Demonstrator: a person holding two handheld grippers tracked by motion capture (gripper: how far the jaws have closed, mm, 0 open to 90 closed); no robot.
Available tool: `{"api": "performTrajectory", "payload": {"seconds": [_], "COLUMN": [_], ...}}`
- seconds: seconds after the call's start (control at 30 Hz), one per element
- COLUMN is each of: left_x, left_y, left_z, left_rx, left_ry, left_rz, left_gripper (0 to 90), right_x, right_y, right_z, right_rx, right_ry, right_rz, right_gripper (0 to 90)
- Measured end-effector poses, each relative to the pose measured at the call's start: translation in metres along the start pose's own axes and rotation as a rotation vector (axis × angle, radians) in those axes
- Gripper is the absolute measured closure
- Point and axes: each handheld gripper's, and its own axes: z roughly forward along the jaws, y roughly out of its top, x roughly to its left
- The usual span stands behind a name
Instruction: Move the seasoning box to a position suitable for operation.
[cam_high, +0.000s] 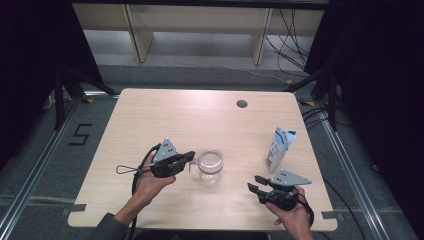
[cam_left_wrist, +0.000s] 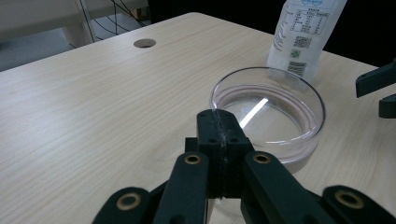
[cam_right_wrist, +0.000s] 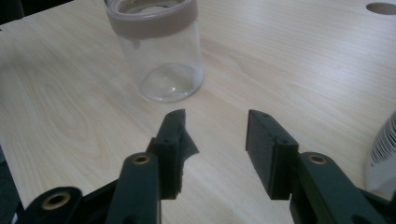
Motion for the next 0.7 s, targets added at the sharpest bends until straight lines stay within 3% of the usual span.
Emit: {"api": "performTrajectory", "payload": {"seconds": [0.03,0.1,0.13,0.2,0.23,0.37,0.4,0.47,0.53,0.57,0.6,0.7], "left_x": [0.0,0.0,0.0,0.0,0.0,0.001,0.001,0.0,0.001,0.001,0.001,0.001], "left_y": [0.0,0.0,0.0,-0.001,-0.001,-0.001,-0.001,-0.001,-0.001,-0.001,-0.001,-0.001], "left_z": [0.0,0.0,0.0,0.0,0.0,0.0,0.0,0.0,0.0,0.0,0.0,0.0], "left_rx": [0.0,0.001,0.003,0.003,0.003,0.003,0.002,0.003,0.001,0.0,0.0,-0.002], "left_ry": [0.001,0.003,0.004,0.004,0.004,0.002,0.001,0.003,0.0,-0.001,0.0,-0.001], "left_rz": [-0.001,-0.004,-0.008,-0.008,-0.009,-0.009,-0.009,-0.008,-0.01,-0.01,-0.009,-0.012], "left_gripper": [89.2,89.2,89.2,89.2,89.2,89.2,89.2,89.2,89.2,89.2,89.2,89.2], "right_x": [0.004,0.003,0.004,0.004,0.006,0.006,0.004,0.008,0.007,0.007,0.009,0.012], "right_y": [0.001,0.004,0.007,0.008,0.009,0.012,0.013,0.016,0.021,0.021,0.025,0.028], "right_z": [0.0,0.005,0.008,0.008,0.008,0.01,0.012,0.014,0.021,0.021,0.027,0.031], "right_rx": [0.015,-0.003,0.0,-0.004,0.005,-0.026,-0.041,-0.036,-0.055,-0.055,-0.057,-0.054], "right_ry": [-0.003,-0.001,0.019,0.001,-0.002,0.004,0.018,0.015,0.022,0.022,0.058,0.041], "right_rz": [0.025,-0.021,-0.022,-0.044,-0.019,-0.015,-0.036,-0.025,-0.067,-0.067,-0.054,-0.044], "right_gripper": [60.4,61.1,62.4,63.5,65.2,73.1,74.9,79.5,84.2,84.2,86.3,87.3]}}
